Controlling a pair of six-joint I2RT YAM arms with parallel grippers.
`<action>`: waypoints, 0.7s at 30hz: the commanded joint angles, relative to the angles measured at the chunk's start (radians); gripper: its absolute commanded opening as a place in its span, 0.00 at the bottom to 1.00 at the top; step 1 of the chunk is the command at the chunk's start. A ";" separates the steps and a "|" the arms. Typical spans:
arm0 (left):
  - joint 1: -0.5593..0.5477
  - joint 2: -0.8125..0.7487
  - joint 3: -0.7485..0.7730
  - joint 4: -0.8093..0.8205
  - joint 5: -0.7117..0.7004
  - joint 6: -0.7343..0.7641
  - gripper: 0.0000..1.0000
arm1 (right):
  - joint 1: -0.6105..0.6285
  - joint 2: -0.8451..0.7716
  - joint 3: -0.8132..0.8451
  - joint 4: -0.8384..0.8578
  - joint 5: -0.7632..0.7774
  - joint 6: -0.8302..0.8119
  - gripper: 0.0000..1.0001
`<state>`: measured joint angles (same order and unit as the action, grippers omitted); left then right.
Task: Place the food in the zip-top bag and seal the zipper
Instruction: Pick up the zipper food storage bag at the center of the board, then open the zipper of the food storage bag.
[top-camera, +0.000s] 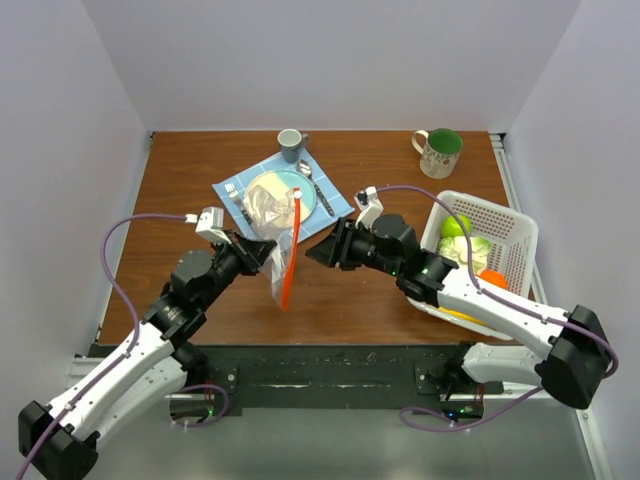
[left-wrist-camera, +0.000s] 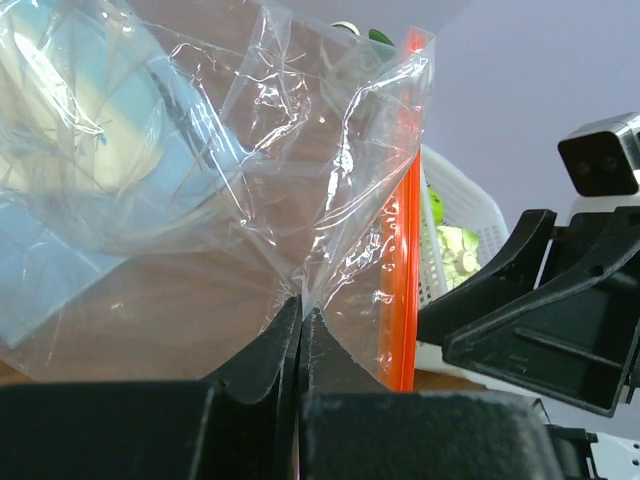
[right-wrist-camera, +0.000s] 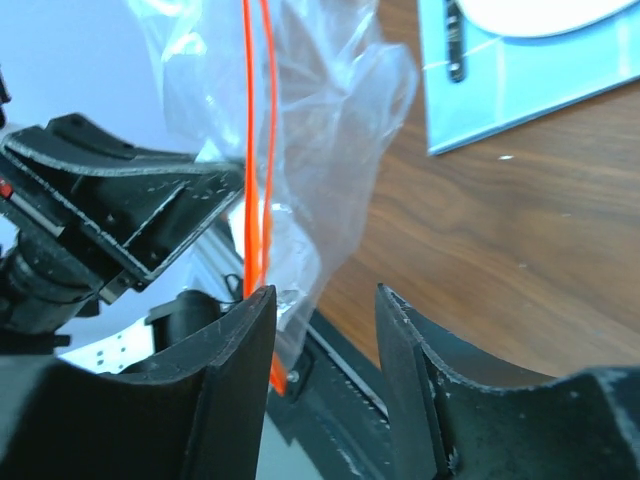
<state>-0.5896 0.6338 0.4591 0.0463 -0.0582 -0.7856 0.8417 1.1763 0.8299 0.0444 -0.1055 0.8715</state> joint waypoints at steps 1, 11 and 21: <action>-0.003 0.010 -0.017 0.112 0.049 -0.020 0.00 | 0.051 0.026 0.032 0.091 -0.002 0.032 0.47; -0.001 0.020 -0.010 0.130 0.052 -0.023 0.00 | 0.105 0.074 0.049 0.095 0.049 0.034 0.46; -0.001 0.024 -0.020 0.126 0.096 -0.035 0.00 | 0.105 0.071 0.061 0.114 0.138 0.043 0.38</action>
<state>-0.5896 0.6552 0.4450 0.1192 0.0040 -0.8028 0.9424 1.2671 0.8326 0.0971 -0.0402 0.9039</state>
